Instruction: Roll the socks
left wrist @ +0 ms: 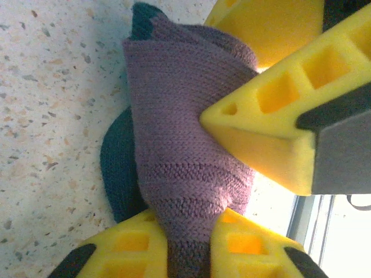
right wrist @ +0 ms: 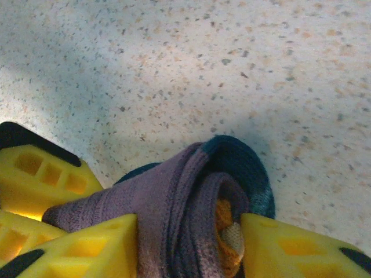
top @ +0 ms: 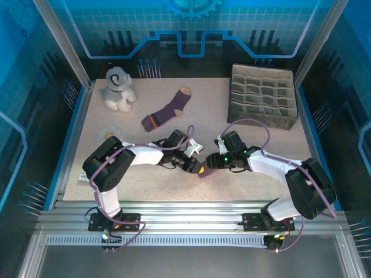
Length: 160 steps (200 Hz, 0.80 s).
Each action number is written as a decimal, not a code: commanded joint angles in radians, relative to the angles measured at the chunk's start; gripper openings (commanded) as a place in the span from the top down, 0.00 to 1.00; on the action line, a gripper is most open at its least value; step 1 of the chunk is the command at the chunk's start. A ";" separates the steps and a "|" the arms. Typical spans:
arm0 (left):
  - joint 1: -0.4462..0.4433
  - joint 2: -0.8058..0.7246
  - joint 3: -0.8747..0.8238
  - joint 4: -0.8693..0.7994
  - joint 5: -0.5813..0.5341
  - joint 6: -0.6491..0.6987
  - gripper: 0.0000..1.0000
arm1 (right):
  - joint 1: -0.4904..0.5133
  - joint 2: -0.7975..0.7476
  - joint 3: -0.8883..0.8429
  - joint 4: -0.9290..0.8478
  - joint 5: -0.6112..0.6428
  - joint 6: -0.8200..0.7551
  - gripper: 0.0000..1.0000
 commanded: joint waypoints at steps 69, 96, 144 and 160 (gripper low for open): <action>-0.009 0.054 -0.012 -0.045 -0.152 -0.193 1.00 | 0.008 -0.412 -0.111 -0.160 0.144 0.370 0.53; -0.009 0.051 -0.028 -0.016 -0.180 -0.288 1.00 | 0.036 -0.452 -0.163 -0.147 0.165 0.470 0.55; -0.008 0.077 -0.061 0.093 -0.129 -0.427 1.00 | 0.050 -0.359 -0.172 -0.081 0.153 0.554 0.54; -0.009 0.080 -0.074 0.125 -0.122 -0.457 1.00 | 0.052 -0.317 -0.173 -0.036 0.142 0.571 0.53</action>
